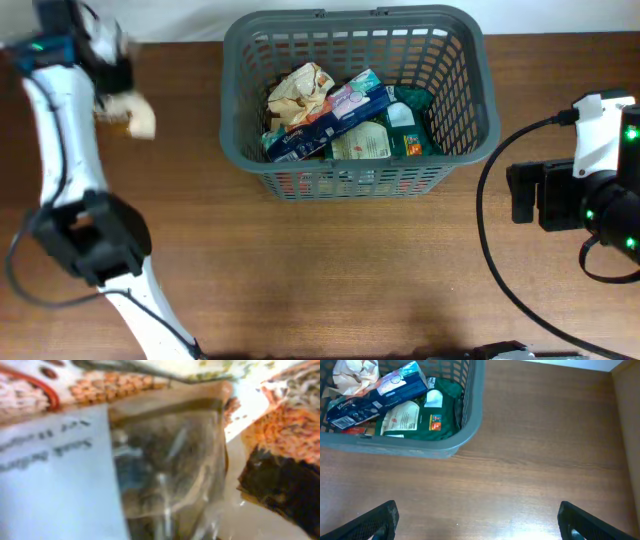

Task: Pack container
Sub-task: 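Lift the rice bag with the left gripper over the basket, then release the rice bag into the basket with the left gripper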

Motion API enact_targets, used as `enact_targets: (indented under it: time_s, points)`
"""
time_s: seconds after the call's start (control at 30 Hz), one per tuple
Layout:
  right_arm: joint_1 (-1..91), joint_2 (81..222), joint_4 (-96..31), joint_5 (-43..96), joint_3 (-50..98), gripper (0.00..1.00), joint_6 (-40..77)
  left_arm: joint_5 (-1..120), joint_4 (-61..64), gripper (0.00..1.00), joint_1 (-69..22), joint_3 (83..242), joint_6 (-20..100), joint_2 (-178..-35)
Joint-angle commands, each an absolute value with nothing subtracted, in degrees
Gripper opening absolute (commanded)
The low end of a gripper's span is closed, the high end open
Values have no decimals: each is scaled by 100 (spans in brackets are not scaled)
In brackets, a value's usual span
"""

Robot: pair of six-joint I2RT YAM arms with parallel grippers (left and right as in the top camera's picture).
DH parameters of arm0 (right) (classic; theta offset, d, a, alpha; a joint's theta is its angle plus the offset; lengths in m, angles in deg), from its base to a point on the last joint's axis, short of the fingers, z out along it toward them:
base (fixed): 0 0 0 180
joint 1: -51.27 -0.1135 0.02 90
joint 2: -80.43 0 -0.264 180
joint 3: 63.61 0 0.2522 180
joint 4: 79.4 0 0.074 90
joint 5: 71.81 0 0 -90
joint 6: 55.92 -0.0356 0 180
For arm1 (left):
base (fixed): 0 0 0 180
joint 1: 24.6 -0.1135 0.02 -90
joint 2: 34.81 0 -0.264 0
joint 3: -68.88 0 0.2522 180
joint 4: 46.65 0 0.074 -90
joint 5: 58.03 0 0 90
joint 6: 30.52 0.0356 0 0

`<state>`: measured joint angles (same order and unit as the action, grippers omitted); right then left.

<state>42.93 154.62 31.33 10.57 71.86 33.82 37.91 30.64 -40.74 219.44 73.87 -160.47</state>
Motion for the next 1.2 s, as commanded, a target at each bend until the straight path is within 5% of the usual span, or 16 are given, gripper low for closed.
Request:
enact_targets:
  time_s: [0.0,0.23,0.43,0.97,1.07,1.17]
  points:
    - [4304,15412,3166,1000,7188,99,3313,6564,2843,2,-4039,22868,8056,-15201]
    - [4304,15412,3166,1003,7188,99,3313,9720,1425,2,-3313,23200,8238,-15044]
    - [4304,15410,3166,1005,7188,99,3313,9893,1523,2,-1963,23122,8998,-15285]
    - [4304,15338,3166,1049,7188,99,3313,4682,4022,4,77,23065,10161,-16788]
    - [4304,15338,3166,1049,7188,99,3313,3994,4301,63,92,23065,10198,-16895]
    - [4304,15338,3166,1049,7188,99,3313,3944,4432,93,64,23065,10336,-16893]
